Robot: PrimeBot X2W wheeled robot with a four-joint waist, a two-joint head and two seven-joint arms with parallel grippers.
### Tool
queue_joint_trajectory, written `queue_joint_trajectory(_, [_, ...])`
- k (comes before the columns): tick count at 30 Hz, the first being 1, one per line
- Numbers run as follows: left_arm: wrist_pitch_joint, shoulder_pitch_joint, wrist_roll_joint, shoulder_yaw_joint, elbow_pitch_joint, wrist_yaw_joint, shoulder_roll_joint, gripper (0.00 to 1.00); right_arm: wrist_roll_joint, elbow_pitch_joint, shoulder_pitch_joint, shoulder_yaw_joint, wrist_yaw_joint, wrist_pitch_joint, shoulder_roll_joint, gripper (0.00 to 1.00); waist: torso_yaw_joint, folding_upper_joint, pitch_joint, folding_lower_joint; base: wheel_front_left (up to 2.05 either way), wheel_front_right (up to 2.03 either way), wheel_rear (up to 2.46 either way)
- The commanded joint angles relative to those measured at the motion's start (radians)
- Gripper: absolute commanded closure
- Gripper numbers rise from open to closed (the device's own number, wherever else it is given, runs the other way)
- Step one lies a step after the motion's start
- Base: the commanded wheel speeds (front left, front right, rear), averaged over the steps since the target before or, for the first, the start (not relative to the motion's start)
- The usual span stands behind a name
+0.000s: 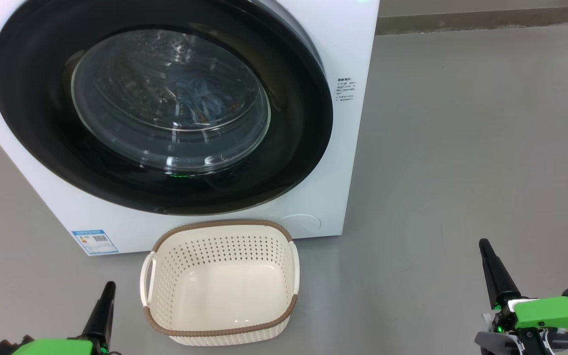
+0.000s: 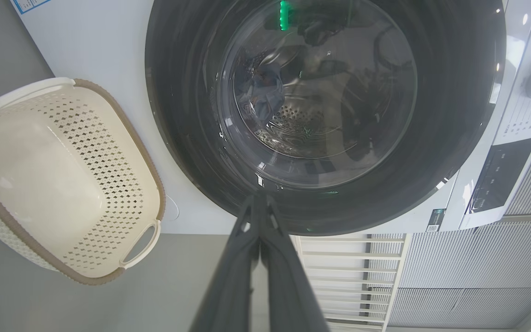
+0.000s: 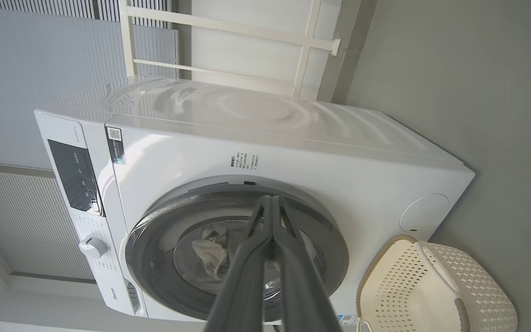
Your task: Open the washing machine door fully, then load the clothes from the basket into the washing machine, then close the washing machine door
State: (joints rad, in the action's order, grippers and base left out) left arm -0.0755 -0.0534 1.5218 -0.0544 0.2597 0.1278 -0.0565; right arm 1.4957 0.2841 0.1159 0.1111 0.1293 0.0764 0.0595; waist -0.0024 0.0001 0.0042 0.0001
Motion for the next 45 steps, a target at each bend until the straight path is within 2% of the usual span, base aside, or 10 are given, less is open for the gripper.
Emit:
queue_joint_trajectory(1, [-0.01, -0.05, 0.02, -0.038, -0.018, 0.003, -0.01, 1.0, 0.027, -0.033, -0.003, -0.013, 0.001, 0.011, -0.002, 1.0, 0.0, -0.0001, 0.0, 0.0, 0.0, 0.0, 0.0])
queue_joint_trajectory(10, [-0.036, -0.054, 0.089, -0.057, -0.015, 0.003, 0.004, 1.0, 0.113, -0.039, -0.008, 0.003, 0.001, 0.037, -0.009, 1.0, 0.002, -0.0001, -0.001, -0.0001, 0.0, 0.0, 0.0])
queue_joint_trajectory(45, [-0.037, -0.055, 0.088, -0.058, -0.015, 0.003, 0.005, 1.0, 0.112, -0.039, -0.008, 0.003, 0.001, 0.037, -0.009, 1.0, 0.002, -0.0001, -0.001, -0.0001, 0.0, 0.0, 0.0])
